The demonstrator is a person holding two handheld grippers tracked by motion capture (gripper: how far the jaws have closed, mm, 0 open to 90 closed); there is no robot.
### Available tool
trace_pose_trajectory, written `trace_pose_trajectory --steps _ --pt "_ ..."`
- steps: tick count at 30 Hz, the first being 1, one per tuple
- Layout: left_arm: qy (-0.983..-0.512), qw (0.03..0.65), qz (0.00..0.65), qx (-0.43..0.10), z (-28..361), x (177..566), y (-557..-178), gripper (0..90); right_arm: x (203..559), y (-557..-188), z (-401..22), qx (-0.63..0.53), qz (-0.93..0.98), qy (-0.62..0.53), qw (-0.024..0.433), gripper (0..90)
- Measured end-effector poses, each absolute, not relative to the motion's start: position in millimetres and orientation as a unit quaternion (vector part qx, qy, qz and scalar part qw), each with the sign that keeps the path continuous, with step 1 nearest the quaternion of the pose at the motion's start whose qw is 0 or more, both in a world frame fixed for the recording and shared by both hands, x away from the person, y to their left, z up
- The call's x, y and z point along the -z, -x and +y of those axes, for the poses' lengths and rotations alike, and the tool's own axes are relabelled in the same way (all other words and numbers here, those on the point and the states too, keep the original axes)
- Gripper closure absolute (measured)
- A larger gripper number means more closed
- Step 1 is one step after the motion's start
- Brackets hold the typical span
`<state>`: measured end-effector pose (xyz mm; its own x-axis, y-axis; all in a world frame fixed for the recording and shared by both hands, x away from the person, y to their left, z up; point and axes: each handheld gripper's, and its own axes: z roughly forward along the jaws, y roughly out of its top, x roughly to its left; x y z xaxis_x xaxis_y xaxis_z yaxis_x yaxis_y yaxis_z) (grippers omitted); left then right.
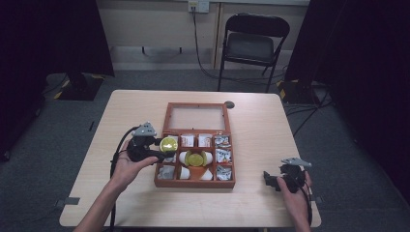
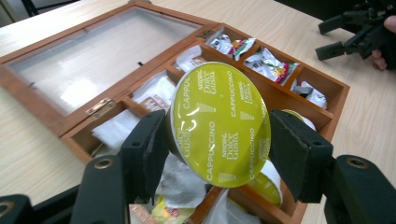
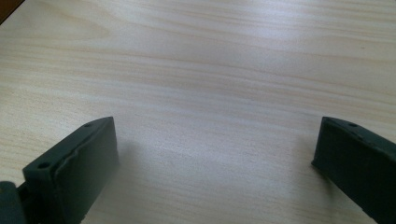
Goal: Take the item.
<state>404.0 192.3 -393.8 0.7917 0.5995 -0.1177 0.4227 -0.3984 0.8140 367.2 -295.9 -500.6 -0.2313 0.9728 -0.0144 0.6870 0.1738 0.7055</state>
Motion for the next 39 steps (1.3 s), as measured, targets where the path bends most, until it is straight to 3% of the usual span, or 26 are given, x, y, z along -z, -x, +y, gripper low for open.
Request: trace_pose_trajectory --steps 12,23,39 --pt "-0.818 0.462 0.323 -0.114 211.4 382.0 -402.4 39.1 500.6 -367.5 -295.8 -0.296 0.727 -0.571 0.242 0.0" --pt "-0.791 0.466 0.373 -0.132 259.8 378.4 -397.1 39.1 500.7 -367.4 -295.9 -0.295 0.727 -0.571 0.242 0.0" --pt "-0.769 0.466 0.410 -0.154 292.8 378.5 -396.7 39.1 500.6 -367.4 -295.9 -0.295 0.727 -0.571 0.242 0.0"
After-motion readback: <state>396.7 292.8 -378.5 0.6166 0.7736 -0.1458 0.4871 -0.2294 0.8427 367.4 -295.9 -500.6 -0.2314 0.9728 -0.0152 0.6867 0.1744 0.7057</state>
